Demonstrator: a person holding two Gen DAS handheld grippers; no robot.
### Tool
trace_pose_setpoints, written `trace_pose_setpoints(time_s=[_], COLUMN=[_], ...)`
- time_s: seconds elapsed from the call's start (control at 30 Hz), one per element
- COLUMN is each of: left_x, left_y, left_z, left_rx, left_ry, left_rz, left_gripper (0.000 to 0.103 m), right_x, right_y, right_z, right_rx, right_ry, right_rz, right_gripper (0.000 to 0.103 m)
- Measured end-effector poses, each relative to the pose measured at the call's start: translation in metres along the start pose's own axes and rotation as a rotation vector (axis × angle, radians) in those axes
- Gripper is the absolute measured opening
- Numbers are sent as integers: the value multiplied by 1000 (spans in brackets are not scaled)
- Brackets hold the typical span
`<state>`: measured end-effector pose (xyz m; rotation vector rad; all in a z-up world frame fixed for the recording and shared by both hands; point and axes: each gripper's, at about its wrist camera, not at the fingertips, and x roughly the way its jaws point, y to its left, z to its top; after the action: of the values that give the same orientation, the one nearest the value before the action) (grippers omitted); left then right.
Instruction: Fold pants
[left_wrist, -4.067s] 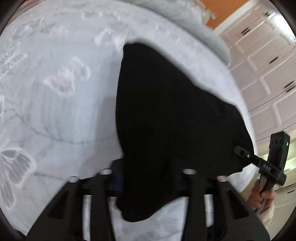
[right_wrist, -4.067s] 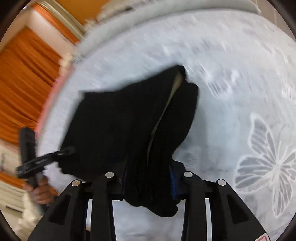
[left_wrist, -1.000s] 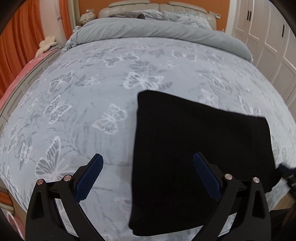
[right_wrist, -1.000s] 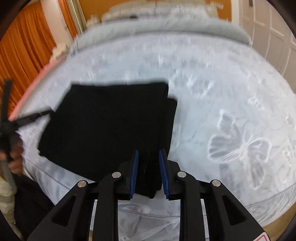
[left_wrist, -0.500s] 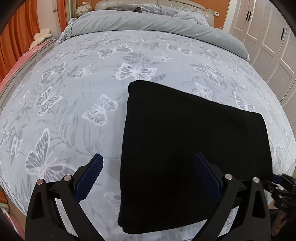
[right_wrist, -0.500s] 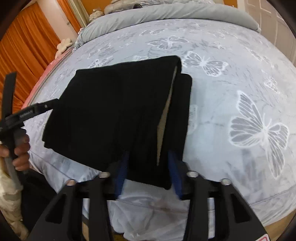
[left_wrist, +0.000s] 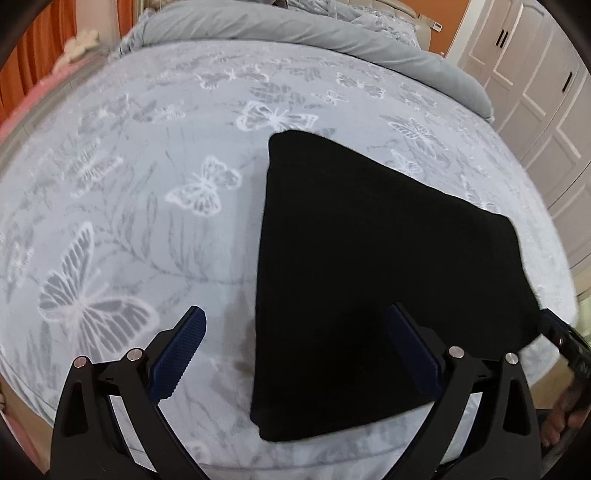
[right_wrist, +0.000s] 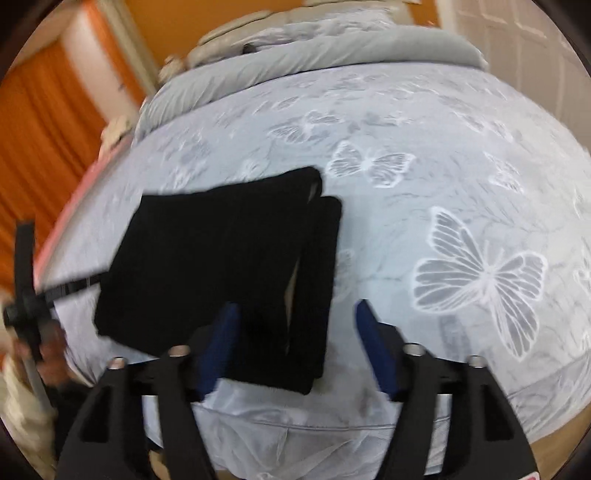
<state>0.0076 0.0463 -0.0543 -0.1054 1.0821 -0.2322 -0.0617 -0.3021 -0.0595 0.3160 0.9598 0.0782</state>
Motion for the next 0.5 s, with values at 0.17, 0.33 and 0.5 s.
trace_pose_setpoints(time_s=[0.17,0.33,0.5], left_x=[12,35,35], left_y=[16,33,15], left_z=[-17,-26,-21], left_rx=[-28,-94,-38], left_ry=[111,183,189], left_rz=[-118,-183,-245], left_gripper=[96,98,48], right_x=[25,67,69], right_y=[-5,0,12], right_z=[11,5,6], right_rx=[40,71,70], right_ry=[139,309,279], right_rz=[44,154,193], right_gripper=[78,78,37])
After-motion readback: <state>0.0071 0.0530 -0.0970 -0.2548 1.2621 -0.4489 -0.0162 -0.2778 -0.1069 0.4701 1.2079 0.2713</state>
